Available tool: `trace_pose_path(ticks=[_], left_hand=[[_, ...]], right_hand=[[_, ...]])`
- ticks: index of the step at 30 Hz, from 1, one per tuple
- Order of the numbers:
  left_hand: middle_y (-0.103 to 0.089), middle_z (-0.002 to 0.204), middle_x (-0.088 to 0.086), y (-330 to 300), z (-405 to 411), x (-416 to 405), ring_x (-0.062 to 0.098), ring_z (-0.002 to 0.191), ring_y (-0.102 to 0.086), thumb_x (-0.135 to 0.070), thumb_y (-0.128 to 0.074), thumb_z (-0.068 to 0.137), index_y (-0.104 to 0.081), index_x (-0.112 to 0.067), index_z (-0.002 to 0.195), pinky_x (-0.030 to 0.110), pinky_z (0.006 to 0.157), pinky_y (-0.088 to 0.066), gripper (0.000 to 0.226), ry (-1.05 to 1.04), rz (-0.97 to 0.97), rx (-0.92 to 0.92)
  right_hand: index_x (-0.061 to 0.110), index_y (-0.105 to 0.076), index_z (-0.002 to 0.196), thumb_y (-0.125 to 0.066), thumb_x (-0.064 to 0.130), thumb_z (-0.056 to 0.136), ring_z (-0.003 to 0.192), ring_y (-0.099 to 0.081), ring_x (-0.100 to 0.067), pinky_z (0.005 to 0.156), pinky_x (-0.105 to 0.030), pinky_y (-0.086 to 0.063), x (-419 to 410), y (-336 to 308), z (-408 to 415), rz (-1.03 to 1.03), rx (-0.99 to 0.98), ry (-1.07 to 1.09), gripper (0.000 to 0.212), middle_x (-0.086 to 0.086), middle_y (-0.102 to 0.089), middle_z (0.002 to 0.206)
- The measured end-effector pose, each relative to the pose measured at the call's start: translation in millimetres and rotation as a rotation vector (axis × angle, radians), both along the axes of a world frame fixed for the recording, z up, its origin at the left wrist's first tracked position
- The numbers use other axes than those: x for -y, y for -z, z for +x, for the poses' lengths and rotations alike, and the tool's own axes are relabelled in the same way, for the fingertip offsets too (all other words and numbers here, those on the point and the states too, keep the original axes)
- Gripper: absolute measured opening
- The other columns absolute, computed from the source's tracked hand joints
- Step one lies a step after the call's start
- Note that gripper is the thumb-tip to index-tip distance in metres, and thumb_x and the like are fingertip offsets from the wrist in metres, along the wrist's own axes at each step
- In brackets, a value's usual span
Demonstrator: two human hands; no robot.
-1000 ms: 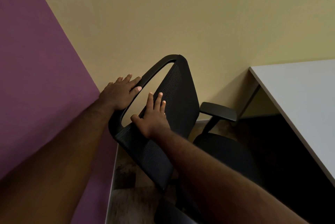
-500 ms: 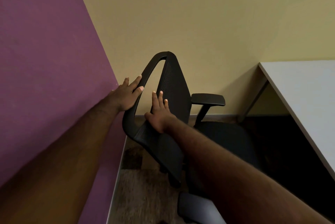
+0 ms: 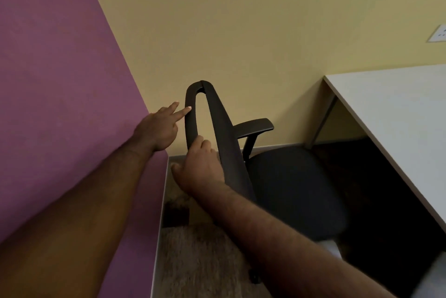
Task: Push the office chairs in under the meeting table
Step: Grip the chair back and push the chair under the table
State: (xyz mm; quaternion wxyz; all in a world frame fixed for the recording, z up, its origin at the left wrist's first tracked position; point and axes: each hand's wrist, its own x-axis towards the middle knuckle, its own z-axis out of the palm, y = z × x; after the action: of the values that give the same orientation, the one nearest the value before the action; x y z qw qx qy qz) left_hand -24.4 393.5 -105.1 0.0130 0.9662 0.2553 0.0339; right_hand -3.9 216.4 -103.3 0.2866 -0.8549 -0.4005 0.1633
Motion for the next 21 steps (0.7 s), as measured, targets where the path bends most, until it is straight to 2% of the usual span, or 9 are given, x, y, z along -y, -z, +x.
trace_pose_path(ticks=[1, 3, 5, 6, 9, 11, 13, 17, 21], left_hand=[[-0.014, 0.163, 0.002, 0, 0, -3, 0.027, 0.144, -0.025, -0.006, -0.041, 0.095, -0.018, -0.037, 0.153, 0.049, 0.111, -0.030, 0.069, 0.029, 0.005, -0.014], [-0.011, 0.163, 0.003, 1, -1, -6, 0.027, 0.146, -0.019, 0.001, -0.047, 0.088, -0.016, -0.036, 0.154, 0.048, 0.113, -0.026, 0.081, 0.081, 0.051, -0.052], [-0.011, 0.163, 0.004, 5, 10, -3, 0.030, 0.147, -0.017, -0.004, -0.053, 0.090, -0.021, -0.033, 0.153, 0.048, 0.113, -0.025, 0.077, 0.171, 0.092, -0.041], [-0.013, 0.163, 0.005, 5, 11, -2, 0.032, 0.146, -0.018, -0.006, -0.056, 0.091, -0.026, -0.031, 0.152, 0.048, 0.112, -0.026, 0.072, 0.179, 0.107, -0.024], [-0.019, 0.161, 0.007, 11, 28, 11, 0.034, 0.146, -0.017, 0.000, -0.056, 0.089, -0.047, -0.024, 0.138, 0.051, 0.111, -0.027, 0.055, 0.178, 0.062, 0.061], [-0.020, 0.161, 0.007, 16, 42, 17, 0.034, 0.147, -0.015, 0.000, -0.056, 0.091, -0.053, -0.022, 0.128, 0.052, 0.111, -0.028, 0.043, 0.166, 0.025, 0.114], [-0.021, 0.160, 0.007, 16, 44, 15, 0.034, 0.147, -0.015, -0.003, -0.055, 0.094, -0.056, -0.020, 0.122, 0.054, 0.111, -0.029, 0.033, 0.163, 0.004, 0.123], [-0.023, 0.159, 0.010, 17, 55, 17, 0.037, 0.146, -0.015, 0.003, -0.057, 0.089, -0.057, -0.015, 0.109, 0.056, 0.110, -0.028, 0.027, 0.185, -0.012, 0.133], [-0.027, 0.157, 0.013, 16, 61, 15, 0.041, 0.145, -0.018, 0.004, -0.055, 0.088, -0.054, -0.014, 0.097, 0.056, 0.107, -0.029, 0.020, 0.200, 0.001, 0.155]], right_hand=[[0.003, -0.028, 0.139, -0.062, 0.032, 0.089, 0.115, -0.053, -0.030, 0.085, -0.038, -0.049, 0, 3, -5, -0.067, -0.027, 0.044, 0.067, -0.017, -0.045, 0.132], [0.006, -0.035, 0.129, -0.054, 0.022, 0.094, 0.105, -0.062, -0.031, 0.070, -0.037, -0.048, 2, 7, -8, -0.122, -0.076, 0.136, 0.043, -0.017, -0.054, 0.127], [0.012, -0.043, 0.112, -0.046, 0.019, 0.098, 0.095, -0.067, -0.030, 0.059, -0.034, -0.043, 7, 4, -4, -0.132, -0.120, 0.223, 0.016, -0.014, -0.065, 0.113], [0.013, -0.044, 0.108, -0.045, 0.019, 0.098, 0.092, -0.067, -0.030, 0.055, -0.033, -0.039, 5, 2, -2, -0.125, -0.134, 0.228, 0.011, -0.013, -0.067, 0.109], [0.014, -0.049, 0.102, -0.045, 0.022, 0.098, 0.088, -0.067, -0.029, 0.051, -0.030, -0.036, 9, -3, -1, -0.103, -0.165, 0.275, 0.010, -0.011, -0.067, 0.103], [0.014, -0.053, 0.102, -0.047, 0.024, 0.098, 0.080, -0.064, -0.025, 0.050, -0.028, -0.036, 16, -4, 5, -0.097, -0.191, 0.303, 0.012, -0.009, -0.067, 0.101], [0.014, -0.056, 0.101, -0.049, 0.024, 0.097, 0.073, -0.057, -0.022, 0.048, -0.028, -0.034, 16, -5, 8, -0.100, -0.227, 0.303, 0.013, -0.008, -0.067, 0.099], [0.012, -0.060, 0.105, -0.050, 0.019, 0.097, 0.085, -0.065, -0.026, 0.056, -0.035, -0.041, 17, -6, 22, -0.125, -0.256, 0.318, 0.015, -0.009, -0.066, 0.099], [0.011, -0.060, 0.110, -0.050, 0.017, 0.096, 0.086, -0.063, -0.027, 0.060, -0.037, -0.045, 16, -9, 31, -0.147, -0.273, 0.291, 0.018, -0.009, -0.064, 0.100]])
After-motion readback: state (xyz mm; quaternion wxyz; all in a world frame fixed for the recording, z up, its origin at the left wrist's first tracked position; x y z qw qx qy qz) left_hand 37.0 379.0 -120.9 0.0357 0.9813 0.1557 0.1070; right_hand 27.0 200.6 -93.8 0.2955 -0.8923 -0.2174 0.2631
